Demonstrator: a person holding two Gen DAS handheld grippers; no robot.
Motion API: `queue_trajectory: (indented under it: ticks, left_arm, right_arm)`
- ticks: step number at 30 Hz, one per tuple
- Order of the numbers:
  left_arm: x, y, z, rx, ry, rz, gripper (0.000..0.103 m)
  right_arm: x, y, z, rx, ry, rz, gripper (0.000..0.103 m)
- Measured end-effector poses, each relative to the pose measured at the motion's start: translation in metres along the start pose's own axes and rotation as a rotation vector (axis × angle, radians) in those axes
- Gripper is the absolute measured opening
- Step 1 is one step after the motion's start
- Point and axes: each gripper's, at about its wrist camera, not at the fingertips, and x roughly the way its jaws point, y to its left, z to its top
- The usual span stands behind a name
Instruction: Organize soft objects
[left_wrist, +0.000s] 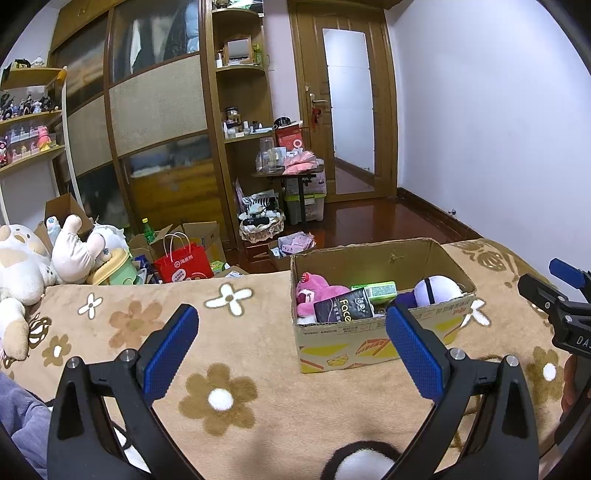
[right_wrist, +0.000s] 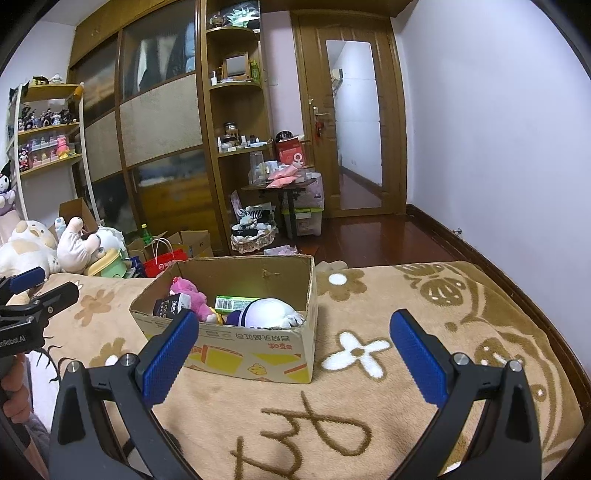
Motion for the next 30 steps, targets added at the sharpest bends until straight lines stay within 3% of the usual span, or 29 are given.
queue_trajectory:
  ticks: [30]
  left_arm:
    - [-0.001, 0.01, -0.001, -0.01, 0.011, 0.004, 0.1]
  right_arm:
    - [0.005, 0.006, -0.005, -0.009, 0.008, 0.006, 0.103]
